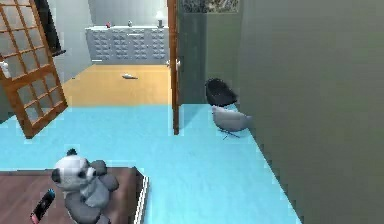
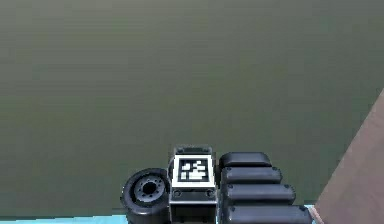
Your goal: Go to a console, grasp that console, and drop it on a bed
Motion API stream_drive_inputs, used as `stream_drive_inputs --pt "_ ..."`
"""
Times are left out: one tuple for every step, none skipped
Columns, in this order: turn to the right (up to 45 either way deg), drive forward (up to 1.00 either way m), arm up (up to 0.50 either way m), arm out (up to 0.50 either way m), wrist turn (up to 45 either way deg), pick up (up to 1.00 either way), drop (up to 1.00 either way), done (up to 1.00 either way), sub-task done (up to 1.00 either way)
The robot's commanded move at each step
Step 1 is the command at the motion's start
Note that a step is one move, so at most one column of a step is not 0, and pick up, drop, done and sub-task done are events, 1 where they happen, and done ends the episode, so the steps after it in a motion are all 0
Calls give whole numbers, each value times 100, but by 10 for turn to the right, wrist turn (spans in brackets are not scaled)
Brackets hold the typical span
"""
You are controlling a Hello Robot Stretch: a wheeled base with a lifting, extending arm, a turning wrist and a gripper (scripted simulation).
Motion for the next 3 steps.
stream_drive_inputs --pt "0 100 0 0 0 0 0 0 0" --pt "-60 0 0 0 0 0 0 0 0" --pt "0 50 0 0 0 0 0 0 0"
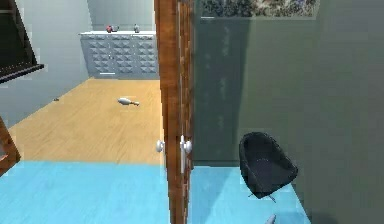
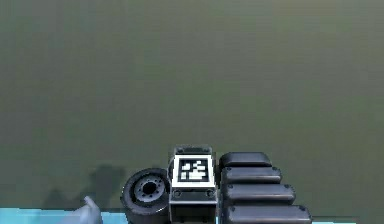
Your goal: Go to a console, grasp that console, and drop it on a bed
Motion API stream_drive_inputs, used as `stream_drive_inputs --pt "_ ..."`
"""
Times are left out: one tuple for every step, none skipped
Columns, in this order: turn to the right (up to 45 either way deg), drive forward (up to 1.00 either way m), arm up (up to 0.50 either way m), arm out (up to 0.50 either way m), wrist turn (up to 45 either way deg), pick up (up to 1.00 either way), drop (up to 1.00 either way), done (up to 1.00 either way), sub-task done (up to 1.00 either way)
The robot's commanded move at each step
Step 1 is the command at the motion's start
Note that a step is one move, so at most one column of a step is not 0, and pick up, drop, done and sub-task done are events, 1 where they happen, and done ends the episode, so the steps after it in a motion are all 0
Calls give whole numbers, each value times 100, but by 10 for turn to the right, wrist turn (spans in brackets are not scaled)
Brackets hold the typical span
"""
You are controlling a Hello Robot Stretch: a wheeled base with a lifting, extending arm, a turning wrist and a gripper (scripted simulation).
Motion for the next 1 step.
stream_drive_inputs --pt "-450 0 0 0 0 0 0 0 0"
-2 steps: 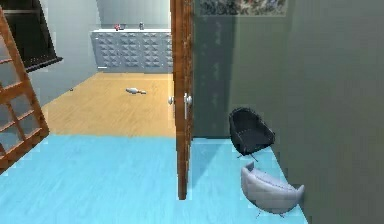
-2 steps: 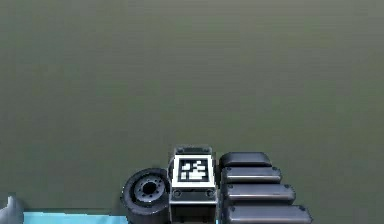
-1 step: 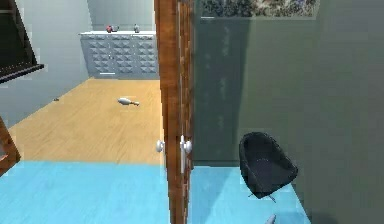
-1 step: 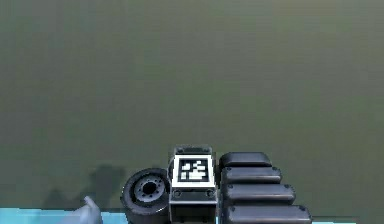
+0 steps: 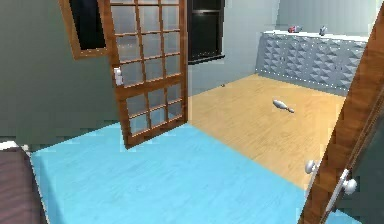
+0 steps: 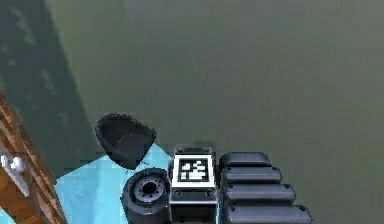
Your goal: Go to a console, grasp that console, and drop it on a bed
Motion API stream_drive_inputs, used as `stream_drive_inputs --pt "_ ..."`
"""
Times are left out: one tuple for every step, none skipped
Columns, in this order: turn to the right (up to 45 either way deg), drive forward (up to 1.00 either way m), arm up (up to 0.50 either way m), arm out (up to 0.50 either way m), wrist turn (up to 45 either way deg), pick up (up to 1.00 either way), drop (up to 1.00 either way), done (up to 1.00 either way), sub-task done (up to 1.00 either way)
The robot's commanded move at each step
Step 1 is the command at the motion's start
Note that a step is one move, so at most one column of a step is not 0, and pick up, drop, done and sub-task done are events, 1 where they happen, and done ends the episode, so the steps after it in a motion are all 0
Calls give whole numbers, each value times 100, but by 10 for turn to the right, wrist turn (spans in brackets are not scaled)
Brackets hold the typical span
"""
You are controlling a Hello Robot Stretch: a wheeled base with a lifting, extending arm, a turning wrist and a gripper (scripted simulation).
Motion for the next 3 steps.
stream_drive_inputs --pt "0 40 0 0 0 0 0 0 0" --pt "-420 0 0 0 0 0 0 0 0" --pt "0 100 0 0 0 0 0 0 0"
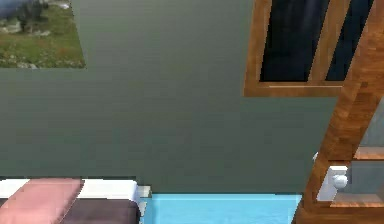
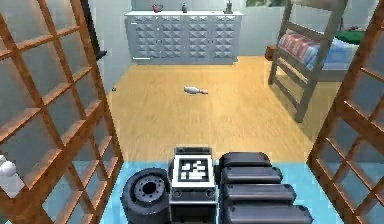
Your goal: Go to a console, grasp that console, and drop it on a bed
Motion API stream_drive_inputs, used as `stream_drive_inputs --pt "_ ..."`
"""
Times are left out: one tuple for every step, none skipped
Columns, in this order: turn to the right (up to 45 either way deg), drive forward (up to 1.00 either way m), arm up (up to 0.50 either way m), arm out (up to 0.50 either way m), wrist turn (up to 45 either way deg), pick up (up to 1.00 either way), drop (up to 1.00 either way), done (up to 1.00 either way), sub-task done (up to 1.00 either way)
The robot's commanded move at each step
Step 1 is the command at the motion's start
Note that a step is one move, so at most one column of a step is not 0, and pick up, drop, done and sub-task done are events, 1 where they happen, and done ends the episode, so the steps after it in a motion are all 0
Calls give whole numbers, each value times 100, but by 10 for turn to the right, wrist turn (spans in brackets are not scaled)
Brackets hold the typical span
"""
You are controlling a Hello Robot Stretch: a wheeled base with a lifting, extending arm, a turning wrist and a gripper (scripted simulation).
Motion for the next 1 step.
stream_drive_inputs --pt "-150 0 0 0 0 0 0 0 0"
